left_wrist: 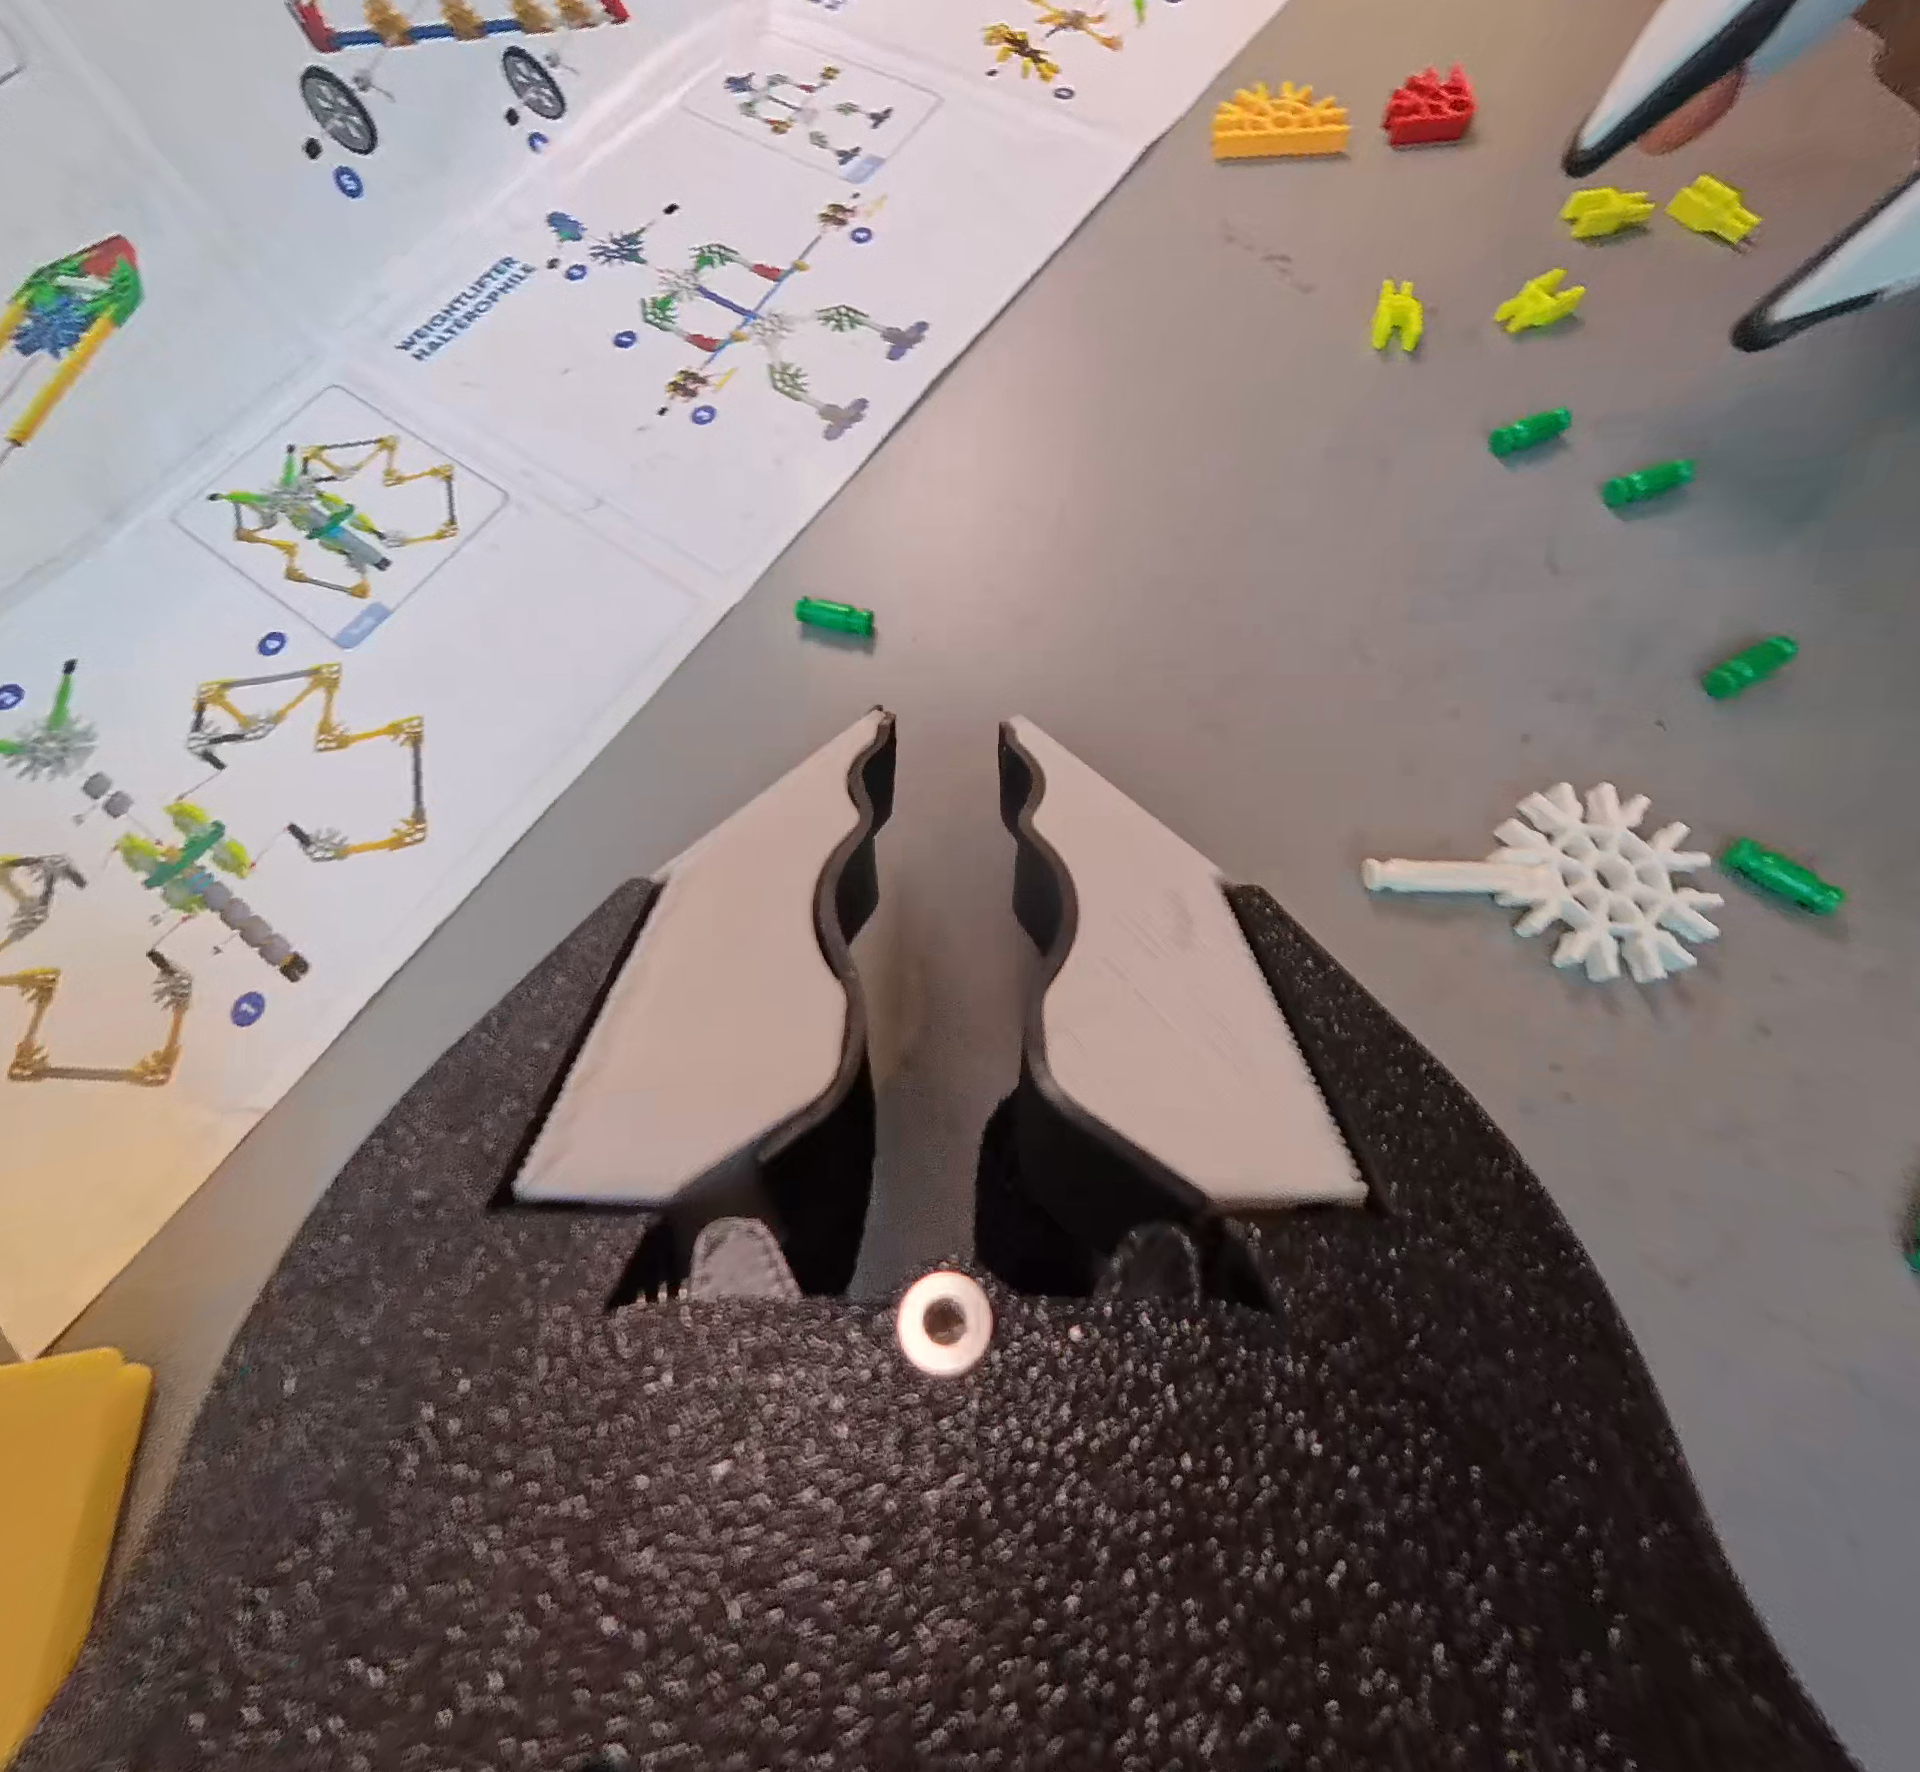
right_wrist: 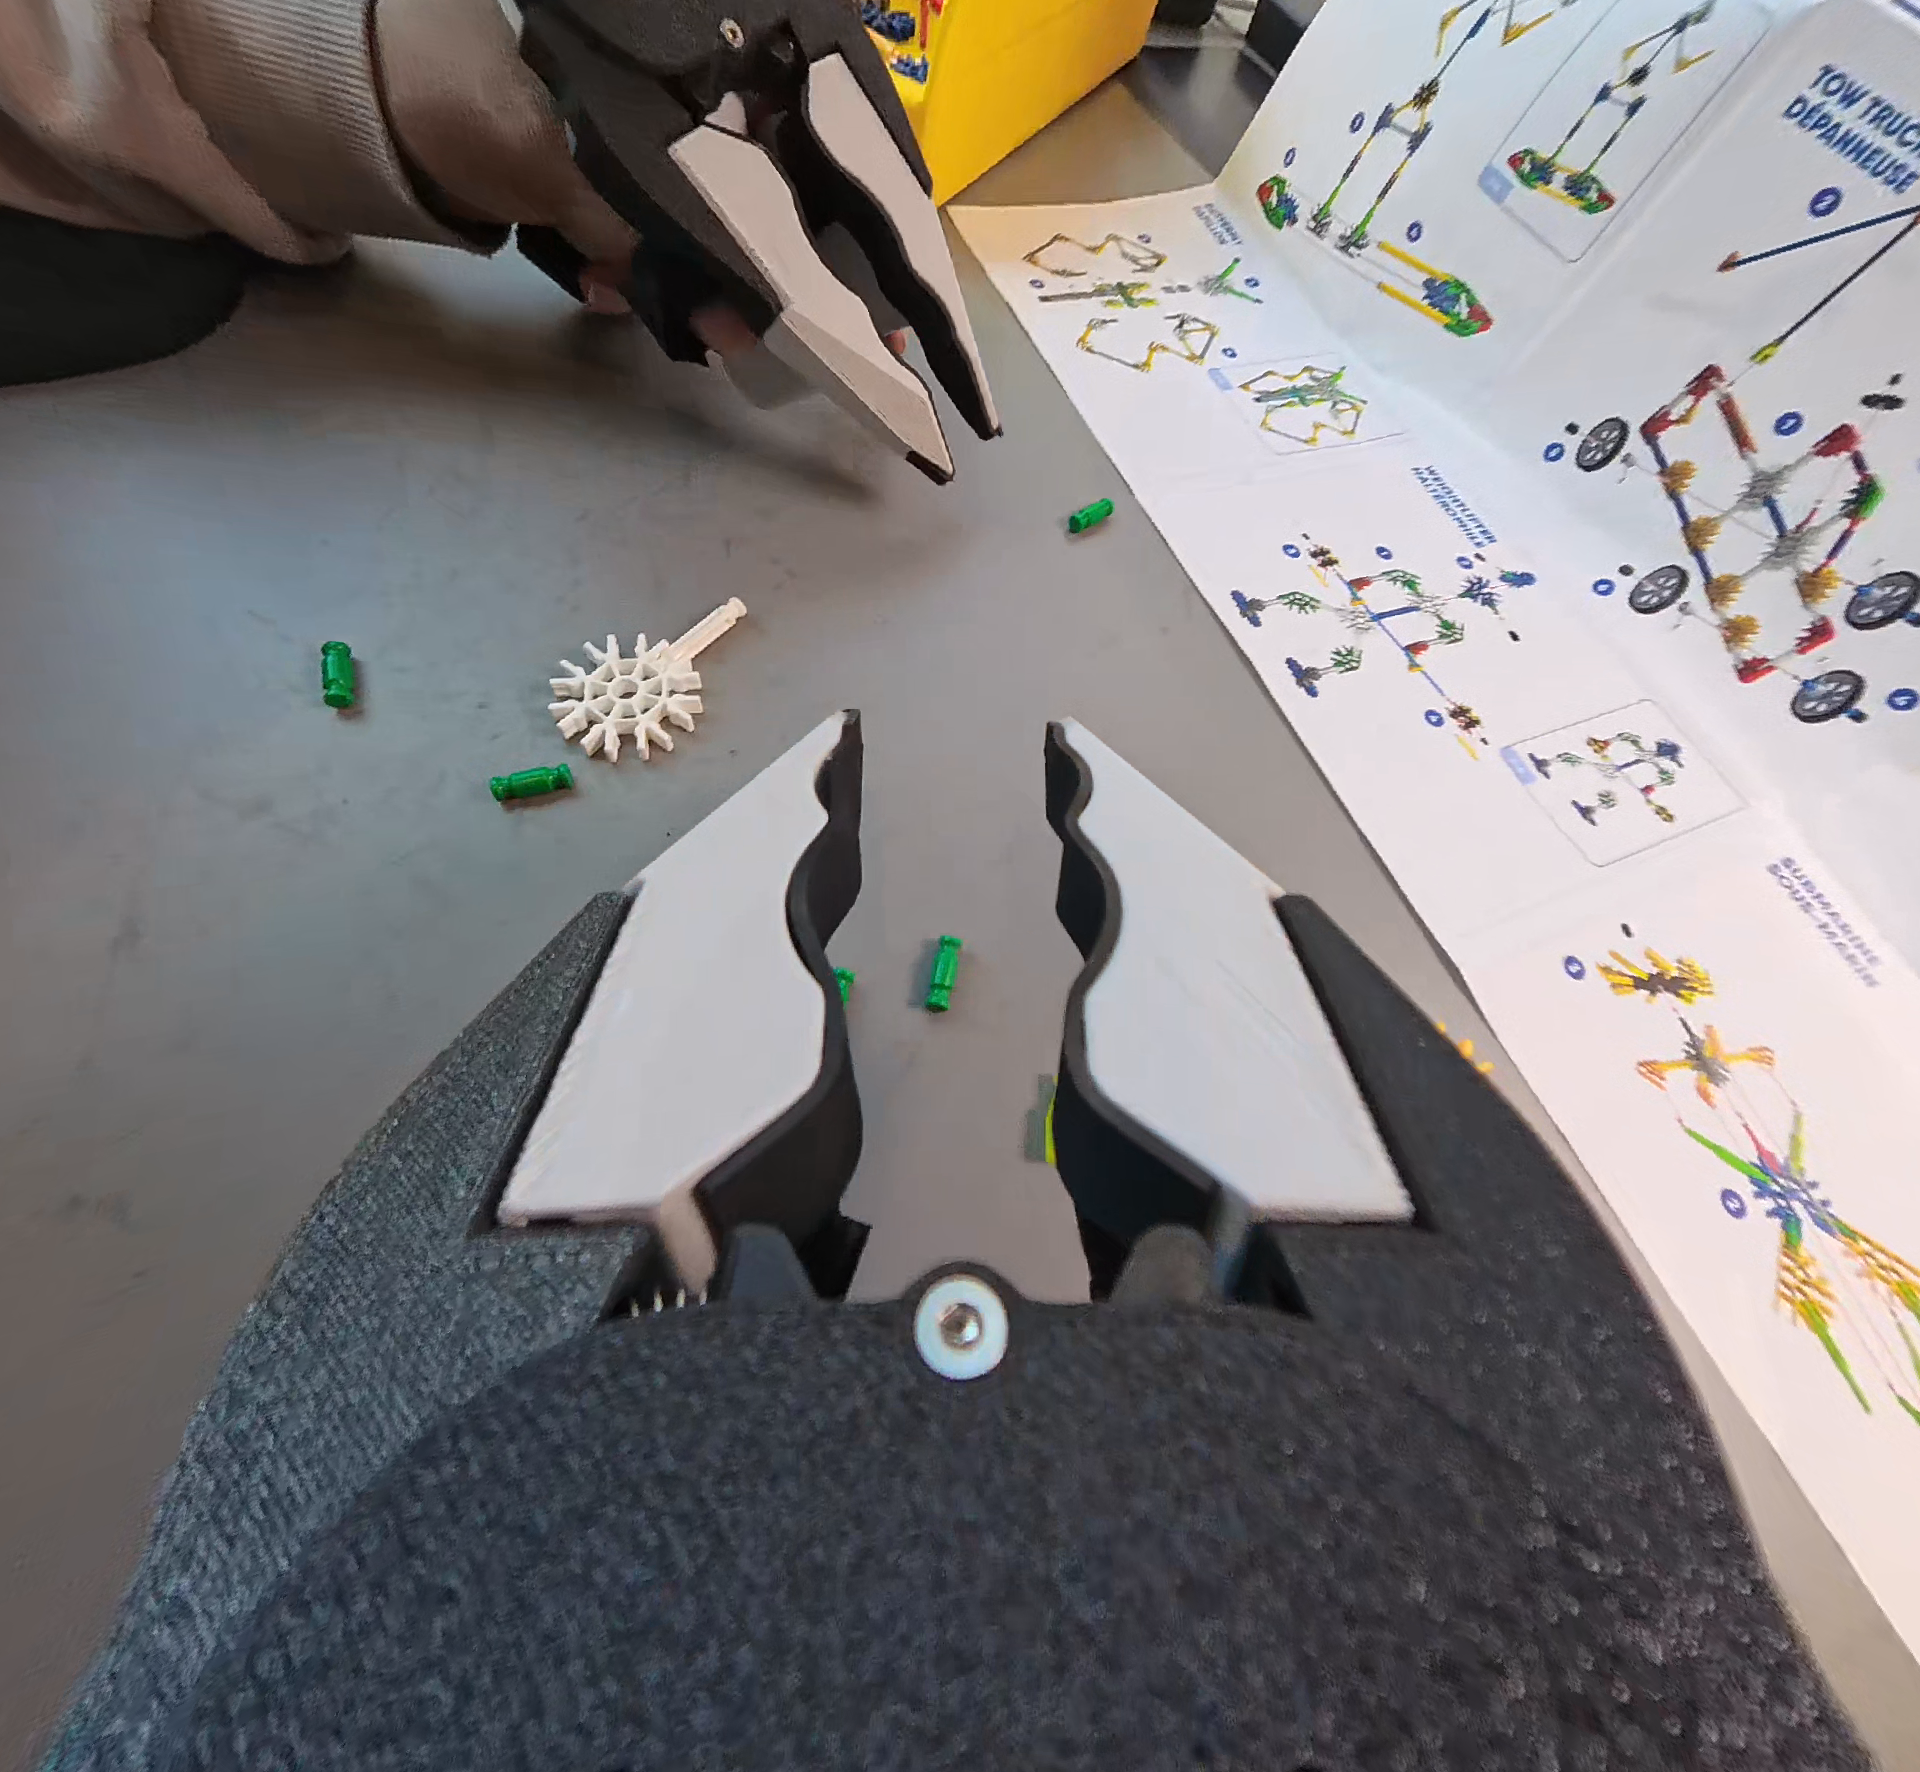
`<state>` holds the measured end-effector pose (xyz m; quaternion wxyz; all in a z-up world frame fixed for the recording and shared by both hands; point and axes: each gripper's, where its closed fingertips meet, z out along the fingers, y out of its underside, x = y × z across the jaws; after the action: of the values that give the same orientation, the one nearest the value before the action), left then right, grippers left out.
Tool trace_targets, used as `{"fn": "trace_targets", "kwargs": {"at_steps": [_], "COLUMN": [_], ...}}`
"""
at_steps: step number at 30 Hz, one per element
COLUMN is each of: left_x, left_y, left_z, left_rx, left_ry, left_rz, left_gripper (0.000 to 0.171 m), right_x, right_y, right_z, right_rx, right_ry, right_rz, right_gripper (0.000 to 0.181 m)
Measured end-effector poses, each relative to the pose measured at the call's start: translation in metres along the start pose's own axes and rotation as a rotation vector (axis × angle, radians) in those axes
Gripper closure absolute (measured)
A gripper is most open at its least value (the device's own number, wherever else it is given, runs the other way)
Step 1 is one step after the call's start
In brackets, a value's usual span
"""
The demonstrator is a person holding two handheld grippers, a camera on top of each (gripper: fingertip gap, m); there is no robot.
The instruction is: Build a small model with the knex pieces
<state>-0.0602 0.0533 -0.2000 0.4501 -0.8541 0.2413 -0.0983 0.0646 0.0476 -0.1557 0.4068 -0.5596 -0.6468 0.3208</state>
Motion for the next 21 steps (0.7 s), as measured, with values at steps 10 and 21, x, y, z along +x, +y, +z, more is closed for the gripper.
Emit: {"fn": "trace_targets", "kwargs": {"at_steps": [10,21], "left_x": [-0.023,-0.015], "left_y": [-0.005,-0.003], "left_z": [0.040,0.040], "left_rx": [-0.096,-0.108], "left_ry": [-0.082,-0.034], "left_rz": [-0.108,-0.098], "left_gripper": [0.144,0.171], "right_x": [-0.010,-0.009], "right_y": [0.004,0.004], "right_z": [0.010,0.009], "right_rx": [-0.031,-0.032], "right_ry": [0.014,0.016], "right_rz": [-0.080,-0.086], "right_gripper": [0.154,0.155]}}
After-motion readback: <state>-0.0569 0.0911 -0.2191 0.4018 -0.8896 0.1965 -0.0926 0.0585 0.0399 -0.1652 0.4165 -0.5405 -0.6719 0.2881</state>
